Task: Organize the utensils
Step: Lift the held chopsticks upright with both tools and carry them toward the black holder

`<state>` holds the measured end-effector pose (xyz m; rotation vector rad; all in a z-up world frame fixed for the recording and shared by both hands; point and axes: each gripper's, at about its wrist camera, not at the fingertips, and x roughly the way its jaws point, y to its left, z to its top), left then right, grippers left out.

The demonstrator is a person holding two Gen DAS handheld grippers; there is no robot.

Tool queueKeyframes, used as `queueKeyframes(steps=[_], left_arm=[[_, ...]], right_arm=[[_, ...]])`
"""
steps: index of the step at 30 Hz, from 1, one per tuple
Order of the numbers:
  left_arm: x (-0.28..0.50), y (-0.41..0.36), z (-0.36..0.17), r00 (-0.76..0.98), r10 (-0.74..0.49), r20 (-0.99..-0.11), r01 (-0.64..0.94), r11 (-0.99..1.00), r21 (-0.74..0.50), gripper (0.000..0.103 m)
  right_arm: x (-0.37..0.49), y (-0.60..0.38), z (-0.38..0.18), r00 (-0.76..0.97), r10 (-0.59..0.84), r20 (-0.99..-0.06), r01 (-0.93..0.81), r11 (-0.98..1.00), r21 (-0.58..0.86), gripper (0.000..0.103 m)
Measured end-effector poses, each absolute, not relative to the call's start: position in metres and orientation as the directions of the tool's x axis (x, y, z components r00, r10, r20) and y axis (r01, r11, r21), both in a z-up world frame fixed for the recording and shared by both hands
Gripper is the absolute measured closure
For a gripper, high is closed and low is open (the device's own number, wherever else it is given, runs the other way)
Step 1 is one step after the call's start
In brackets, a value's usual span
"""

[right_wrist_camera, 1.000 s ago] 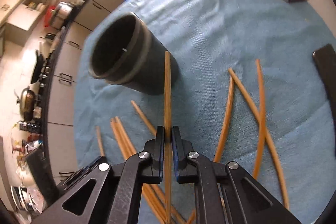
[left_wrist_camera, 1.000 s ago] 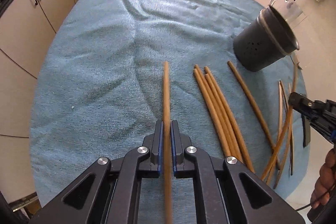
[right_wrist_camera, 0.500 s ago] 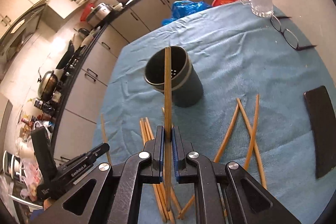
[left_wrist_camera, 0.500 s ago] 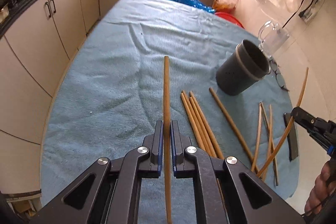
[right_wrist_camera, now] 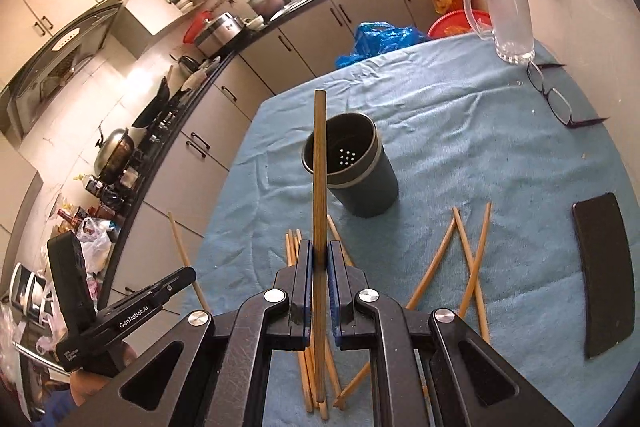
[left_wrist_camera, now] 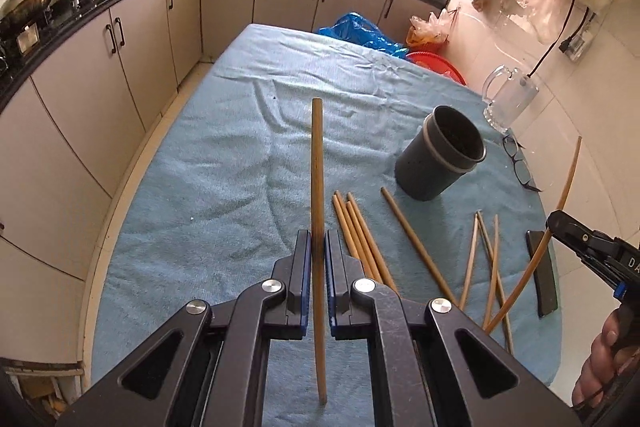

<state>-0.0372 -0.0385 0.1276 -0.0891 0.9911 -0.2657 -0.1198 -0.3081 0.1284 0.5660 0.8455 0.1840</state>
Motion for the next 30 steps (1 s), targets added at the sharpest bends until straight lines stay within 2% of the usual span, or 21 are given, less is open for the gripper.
queueKeyframes(steps=[30], left_arm=[[-0.049, -0.031, 0.179, 0.637, -0.225, -0.737, 0.127, 0.974, -0.188, 0.097]], right_arm=[[-0.129, -0.334, 0.159, 0.722, 0.375, -0.581, 0.000, 0.840, 0.542, 0.095]])
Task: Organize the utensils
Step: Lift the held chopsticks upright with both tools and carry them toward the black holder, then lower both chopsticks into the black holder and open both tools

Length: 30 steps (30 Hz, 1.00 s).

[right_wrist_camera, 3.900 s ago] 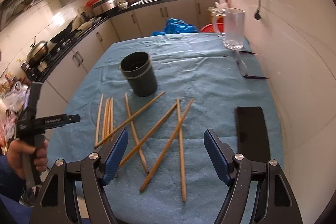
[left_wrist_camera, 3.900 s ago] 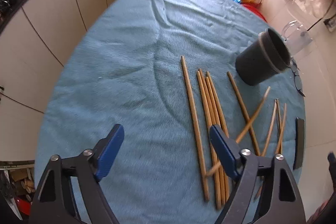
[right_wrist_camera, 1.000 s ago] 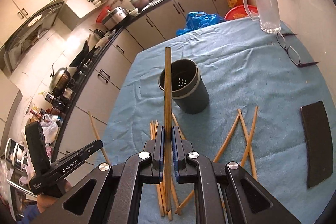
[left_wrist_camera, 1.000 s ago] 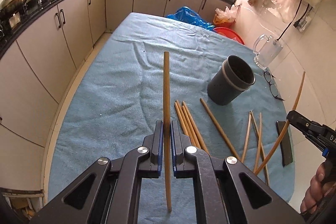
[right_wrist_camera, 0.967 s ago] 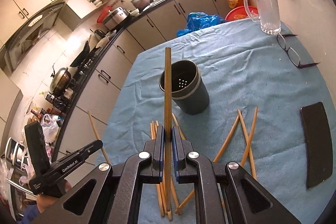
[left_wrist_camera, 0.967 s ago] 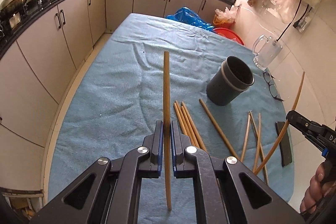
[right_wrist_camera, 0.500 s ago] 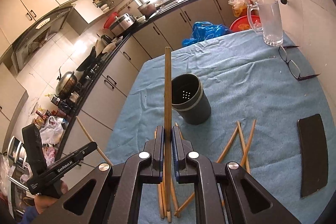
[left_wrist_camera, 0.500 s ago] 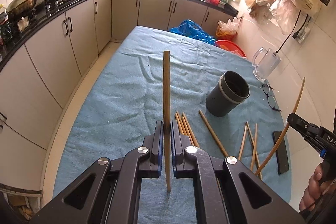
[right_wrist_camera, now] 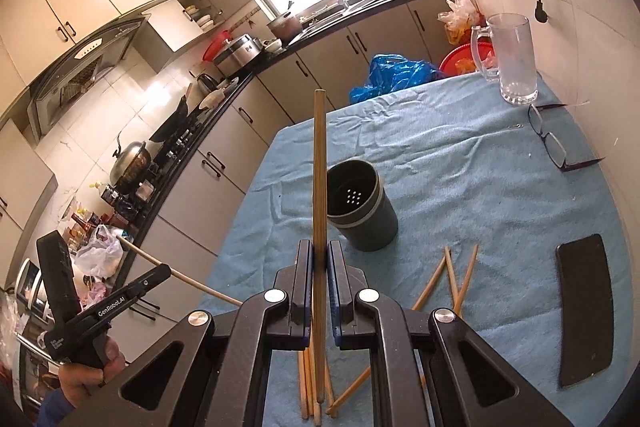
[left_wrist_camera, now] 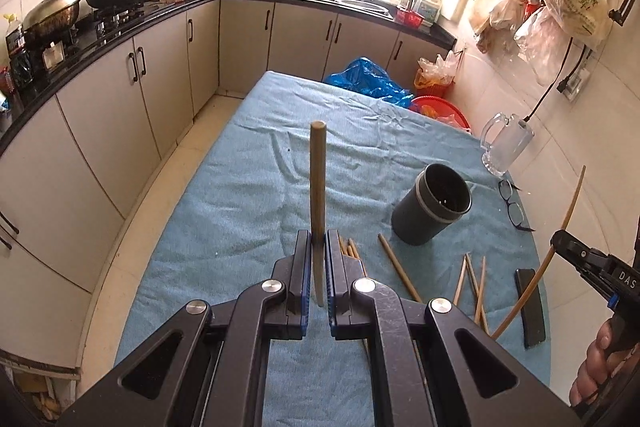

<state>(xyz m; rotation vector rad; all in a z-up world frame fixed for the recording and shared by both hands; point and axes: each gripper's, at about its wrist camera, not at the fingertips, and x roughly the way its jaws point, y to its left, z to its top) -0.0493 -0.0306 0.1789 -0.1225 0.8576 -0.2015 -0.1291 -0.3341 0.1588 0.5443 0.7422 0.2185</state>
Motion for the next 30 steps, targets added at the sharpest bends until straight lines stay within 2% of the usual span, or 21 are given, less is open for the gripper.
queueKeyframes(steps=[16, 30], left_arm=[[-0.021, -0.046, 0.210, 0.653, -0.270, -0.708, 0.187, 0.963, -0.195, 0.097], [0.027, -0.094, 0.270, 0.638, -0.419, -0.646, 0.336, 0.906, -0.256, 0.097]], right_arm=[[-0.107, -0.355, 0.189, 0.774, 0.338, -0.535, 0.006, 0.842, 0.540, 0.095], [-0.049, -0.377, 0.223, 0.837, 0.249, -0.487, 0.074, 0.831, 0.552, 0.095]])
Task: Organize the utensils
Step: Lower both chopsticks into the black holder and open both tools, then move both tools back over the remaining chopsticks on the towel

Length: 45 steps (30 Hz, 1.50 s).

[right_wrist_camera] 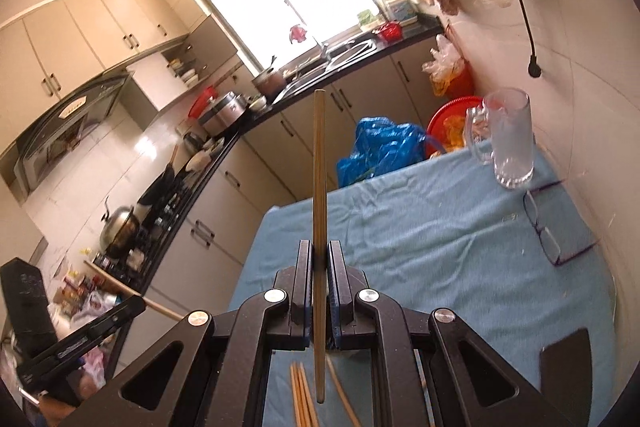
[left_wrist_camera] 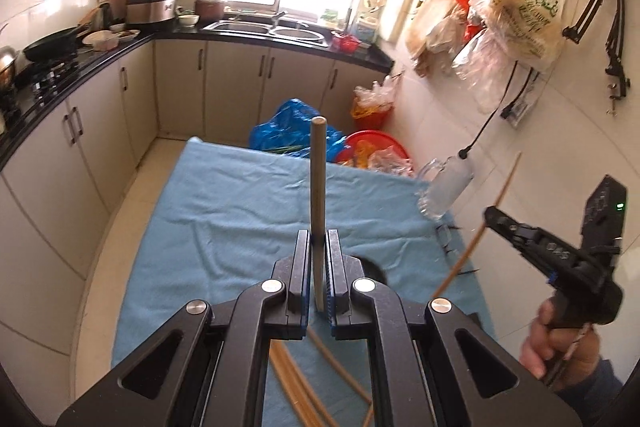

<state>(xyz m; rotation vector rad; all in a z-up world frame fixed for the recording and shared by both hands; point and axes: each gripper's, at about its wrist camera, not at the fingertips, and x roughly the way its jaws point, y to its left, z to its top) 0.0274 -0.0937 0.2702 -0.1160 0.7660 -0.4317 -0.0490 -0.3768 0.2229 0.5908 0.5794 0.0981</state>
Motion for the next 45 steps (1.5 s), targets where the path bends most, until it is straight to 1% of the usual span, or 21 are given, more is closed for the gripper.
queueKeyframes(steps=[6, 13, 21, 27, 30, 35, 37, 42, 45], left_arm=[[0.049, -0.121, 0.274, 0.604, -0.470, -0.644, 0.382, 0.880, -0.284, 0.097], [0.073, -0.147, 0.243, 0.527, -0.489, -0.695, 0.413, 0.862, -0.293, 0.097], [0.086, -0.155, 0.204, 0.468, -0.469, -0.749, 0.414, 0.865, -0.283, 0.097], [0.088, -0.154, 0.198, 0.474, -0.457, -0.752, 0.412, 0.870, -0.270, 0.097], [0.089, -0.153, 0.200, 0.474, -0.467, -0.747, 0.410, 0.867, -0.282, 0.093], [0.084, -0.145, 0.211, 0.505, -0.467, -0.726, 0.397, 0.872, -0.285, 0.080], [0.080, -0.138, 0.218, 0.520, -0.468, -0.715, 0.387, 0.875, -0.291, 0.077], [0.067, -0.113, 0.231, 0.557, -0.462, -0.690, 0.346, 0.885, -0.312, 0.076], [0.055, -0.095, 0.230, 0.565, -0.453, -0.690, 0.317, 0.891, -0.325, 0.075]], right_arm=[[-0.019, -0.378, 0.225, 0.851, 0.190, -0.490, 0.122, 0.835, 0.536, 0.095], [0.012, -0.375, 0.200, 0.826, 0.143, -0.546, 0.189, 0.842, 0.505, 0.095], [0.028, -0.366, 0.154, 0.754, 0.167, -0.635, 0.231, 0.837, 0.496, 0.095], [0.032, -0.367, 0.141, 0.728, 0.200, -0.656, 0.236, 0.825, 0.514, 0.093], [0.030, -0.368, 0.144, 0.733, 0.196, -0.651, 0.227, 0.832, 0.507, 0.092], [0.016, -0.372, 0.157, 0.749, 0.188, -0.635, 0.218, 0.836, 0.504, 0.088], [0.005, -0.376, 0.162, 0.758, 0.184, -0.626, 0.218, 0.833, 0.508, 0.086], [-0.021, -0.384, 0.165, 0.760, 0.203, -0.618, 0.202, 0.829, 0.521, 0.084], [-0.038, -0.385, 0.159, 0.744, 0.225, -0.630, 0.191, 0.832, 0.522, 0.084]])
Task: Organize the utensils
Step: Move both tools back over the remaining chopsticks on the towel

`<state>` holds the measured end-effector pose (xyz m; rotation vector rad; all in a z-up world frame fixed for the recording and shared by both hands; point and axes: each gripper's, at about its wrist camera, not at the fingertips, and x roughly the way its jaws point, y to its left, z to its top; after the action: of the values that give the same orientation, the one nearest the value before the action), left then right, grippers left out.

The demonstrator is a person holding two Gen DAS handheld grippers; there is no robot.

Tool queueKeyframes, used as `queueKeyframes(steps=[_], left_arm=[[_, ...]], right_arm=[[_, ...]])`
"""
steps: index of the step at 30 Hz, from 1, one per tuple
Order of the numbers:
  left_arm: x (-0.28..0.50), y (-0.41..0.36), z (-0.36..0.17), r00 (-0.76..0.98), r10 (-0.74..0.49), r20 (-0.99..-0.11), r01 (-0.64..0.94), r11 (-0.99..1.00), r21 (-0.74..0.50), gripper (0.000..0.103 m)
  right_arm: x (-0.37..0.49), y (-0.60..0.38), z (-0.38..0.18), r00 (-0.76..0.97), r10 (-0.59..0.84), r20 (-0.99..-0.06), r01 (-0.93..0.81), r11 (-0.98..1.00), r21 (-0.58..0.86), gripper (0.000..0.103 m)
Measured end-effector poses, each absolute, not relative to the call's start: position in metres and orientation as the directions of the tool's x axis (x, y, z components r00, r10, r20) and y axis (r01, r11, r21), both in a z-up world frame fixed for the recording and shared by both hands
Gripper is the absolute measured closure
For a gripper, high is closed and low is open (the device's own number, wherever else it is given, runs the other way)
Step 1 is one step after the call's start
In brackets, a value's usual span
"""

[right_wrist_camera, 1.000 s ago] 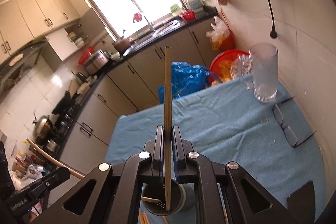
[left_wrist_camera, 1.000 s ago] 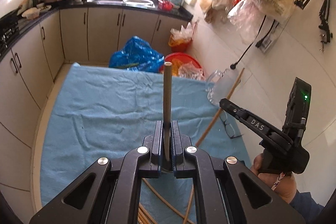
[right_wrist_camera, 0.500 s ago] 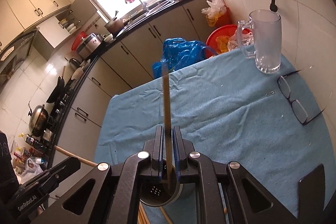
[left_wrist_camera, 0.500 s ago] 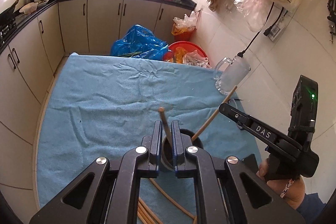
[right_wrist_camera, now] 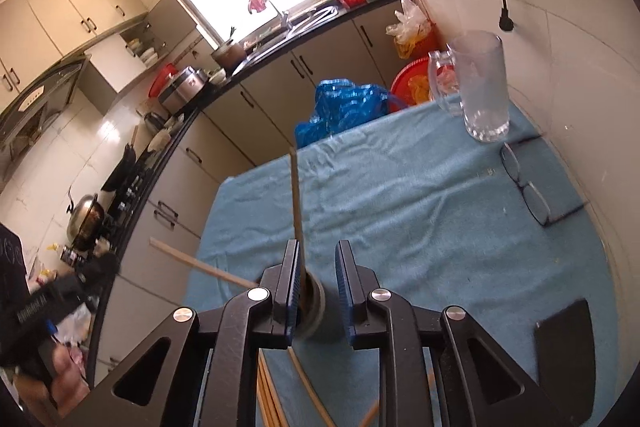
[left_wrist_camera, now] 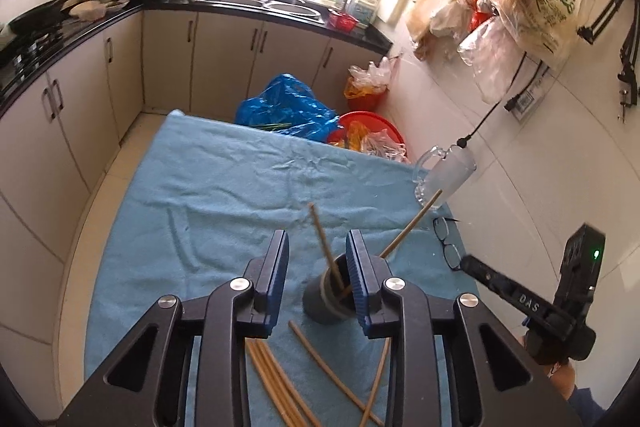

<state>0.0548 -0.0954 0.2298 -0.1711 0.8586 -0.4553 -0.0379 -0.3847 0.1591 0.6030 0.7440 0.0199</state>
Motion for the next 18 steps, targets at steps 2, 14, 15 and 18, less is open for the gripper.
queueKeyframes(steps=[2, 14, 15, 18], left_arm=[[0.046, -0.086, 0.223, 0.560, -0.445, -0.699, 0.299, 0.895, -0.330, 0.074], [0.014, -0.063, 0.084, 0.289, -0.392, -0.874, 0.106, 0.920, -0.377, 0.074], [0.015, -0.065, 0.074, 0.269, -0.386, -0.883, 0.100, 0.923, -0.373, 0.074], [0.018, -0.072, 0.051, 0.210, -0.377, -0.902, 0.090, 0.926, -0.366, 0.074]], right_arm=[[-0.050, -0.385, 0.149, 0.726, 0.245, -0.643, 0.190, 0.826, 0.530, 0.083], [-0.101, -0.374, 0.084, 0.596, 0.337, -0.729, 0.230, 0.798, 0.557, 0.083], [-0.103, -0.371, 0.082, 0.589, 0.340, -0.733, 0.224, 0.803, 0.553, 0.083], [-0.108, -0.368, 0.077, 0.575, 0.348, -0.740, 0.219, 0.806, 0.550, 0.083]])
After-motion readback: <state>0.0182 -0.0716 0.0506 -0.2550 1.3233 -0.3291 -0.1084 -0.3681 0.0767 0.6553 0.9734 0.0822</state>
